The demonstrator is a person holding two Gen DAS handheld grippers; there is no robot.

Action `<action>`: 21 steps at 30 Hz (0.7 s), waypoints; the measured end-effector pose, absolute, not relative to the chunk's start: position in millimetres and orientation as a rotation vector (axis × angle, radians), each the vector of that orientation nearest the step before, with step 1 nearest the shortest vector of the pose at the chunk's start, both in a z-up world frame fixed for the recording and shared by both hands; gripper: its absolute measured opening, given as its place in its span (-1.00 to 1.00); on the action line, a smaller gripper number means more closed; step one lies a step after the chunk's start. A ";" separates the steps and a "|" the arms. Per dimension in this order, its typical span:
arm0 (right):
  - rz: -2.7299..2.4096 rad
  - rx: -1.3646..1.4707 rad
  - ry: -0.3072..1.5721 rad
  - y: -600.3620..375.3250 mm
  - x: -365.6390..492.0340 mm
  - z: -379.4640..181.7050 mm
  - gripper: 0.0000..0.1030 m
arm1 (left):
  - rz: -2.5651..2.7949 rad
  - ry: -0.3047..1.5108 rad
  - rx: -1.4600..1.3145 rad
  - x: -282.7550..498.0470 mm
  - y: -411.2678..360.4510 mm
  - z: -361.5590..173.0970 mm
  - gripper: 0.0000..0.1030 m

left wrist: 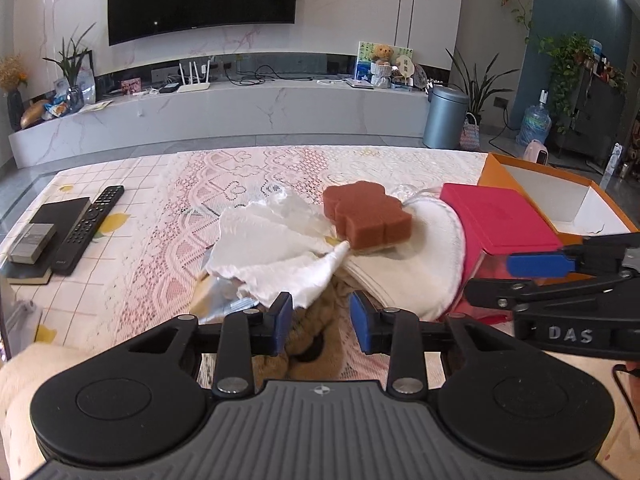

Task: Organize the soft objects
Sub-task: 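Grasp the brown bear sponge with the right gripper while the left gripper grasps the white tissue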

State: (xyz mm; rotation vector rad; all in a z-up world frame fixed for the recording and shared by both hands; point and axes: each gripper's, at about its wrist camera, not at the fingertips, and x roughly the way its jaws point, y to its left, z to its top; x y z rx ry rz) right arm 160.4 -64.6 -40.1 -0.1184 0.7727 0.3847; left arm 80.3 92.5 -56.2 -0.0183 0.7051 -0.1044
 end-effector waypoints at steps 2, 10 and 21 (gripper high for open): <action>0.403 -0.147 0.772 -54.8 171.1 -39.7 -0.04 | -0.125 0.717 0.006 88.5 94.9 -57.3 -0.19; 0.439 -0.265 0.749 -24.5 219.7 -34.8 0.08 | -0.196 0.758 0.115 116.4 101.8 -68.6 0.43; 0.429 -0.328 0.828 6.4 288.1 -59.3 0.66 | -0.173 0.782 0.219 153.1 108.1 -85.3 0.62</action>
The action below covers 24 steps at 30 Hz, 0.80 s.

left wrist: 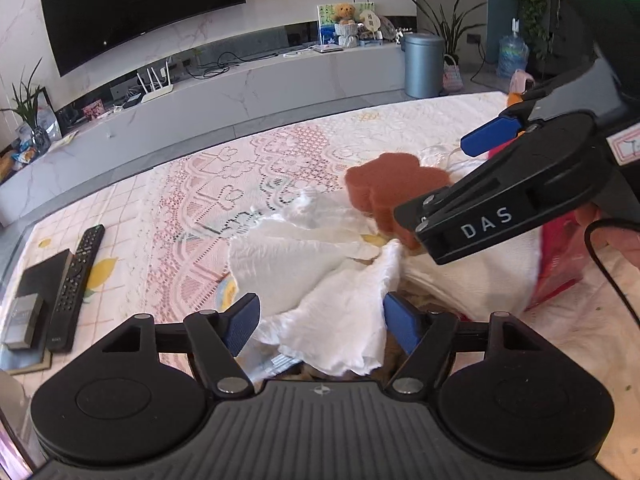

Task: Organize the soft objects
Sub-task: 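Grasp the brown bear sponge with the right gripper while the left gripper grasps the white tissue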

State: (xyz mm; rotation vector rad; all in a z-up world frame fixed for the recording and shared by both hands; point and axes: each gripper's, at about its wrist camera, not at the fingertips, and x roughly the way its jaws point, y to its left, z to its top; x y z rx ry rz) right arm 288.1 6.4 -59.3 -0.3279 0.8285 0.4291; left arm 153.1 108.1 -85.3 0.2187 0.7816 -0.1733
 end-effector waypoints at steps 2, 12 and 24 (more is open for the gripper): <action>0.429 -0.332 0.852 10.5 296.8 -66.4 0.67 | -0.171 0.774 0.244 157.5 109.0 -86.5 0.63; 0.432 -0.288 0.946 14.2 316.5 -90.3 0.24 | -0.215 0.745 0.360 173.9 116.9 -98.3 0.72; 0.458 -0.236 0.954 5.9 315.8 -96.5 0.14 | -0.362 0.717 0.374 210.6 122.3 -108.4 0.71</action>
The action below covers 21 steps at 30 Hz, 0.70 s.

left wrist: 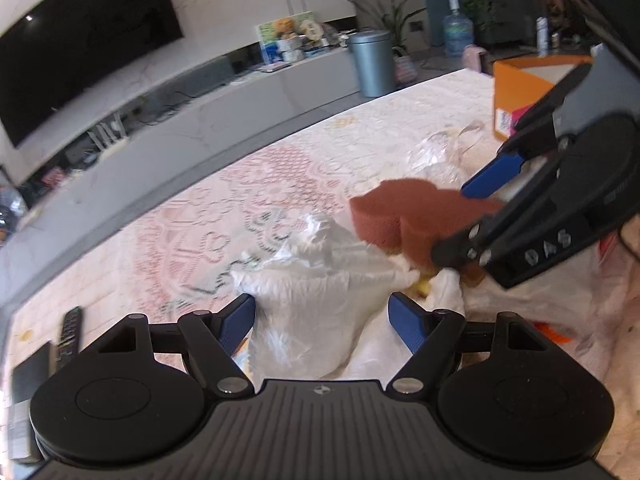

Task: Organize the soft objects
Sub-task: 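Grasp the brown bear sponge with the right gripper while the left gripper grasps the white tissue, then lift the sponge and tissue with both grippers and carry them toward the orange box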

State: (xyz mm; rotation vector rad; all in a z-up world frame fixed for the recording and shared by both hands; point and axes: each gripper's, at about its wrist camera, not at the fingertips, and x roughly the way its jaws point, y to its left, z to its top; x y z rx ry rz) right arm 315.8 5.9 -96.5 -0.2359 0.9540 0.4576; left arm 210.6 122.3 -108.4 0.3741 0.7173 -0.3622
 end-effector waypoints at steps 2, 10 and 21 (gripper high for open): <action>0.457 -0.234 0.949 5.7 315.0 -96.9 0.14 | -0.401 0.750 0.322 218.7 125.4 -105.9 0.48; 0.469 -0.231 0.931 2.7 313.6 -95.0 0.09 | -0.327 0.803 0.278 220.3 115.4 -105.3 -0.79; 0.529 -0.220 0.826 -6.3 275.5 -50.3 0.08 | -0.256 0.815 0.115 175.3 125.6 -65.5 -0.88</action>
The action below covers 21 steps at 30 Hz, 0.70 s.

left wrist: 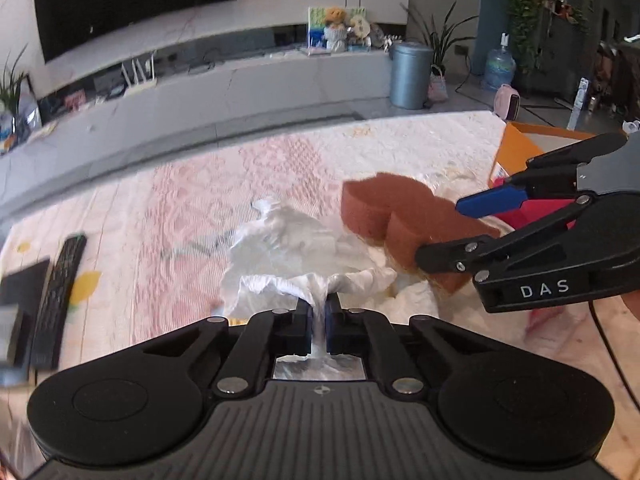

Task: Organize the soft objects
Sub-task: 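Lift the sponge and tissue with both grippers and carry them toward the orange box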

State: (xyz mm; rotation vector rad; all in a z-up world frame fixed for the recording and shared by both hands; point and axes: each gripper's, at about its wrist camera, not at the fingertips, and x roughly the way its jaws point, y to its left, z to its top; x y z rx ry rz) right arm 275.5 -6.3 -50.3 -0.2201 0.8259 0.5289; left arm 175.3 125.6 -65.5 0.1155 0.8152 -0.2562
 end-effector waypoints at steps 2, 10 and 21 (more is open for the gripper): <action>0.549 -0.205 0.827 -6.5 264.0 -48.3 0.08 | -0.262 0.849 0.075 167.8 125.9 -69.0 -0.88; 0.544 -0.199 0.873 -5.5 240.3 -68.6 0.08 | -0.270 0.870 0.101 144.3 121.0 -82.2 -0.39; 0.548 -0.136 0.880 -17.1 236.7 -61.8 0.08 | -0.365 0.743 0.470 97.8 83.8 -72.5 0.73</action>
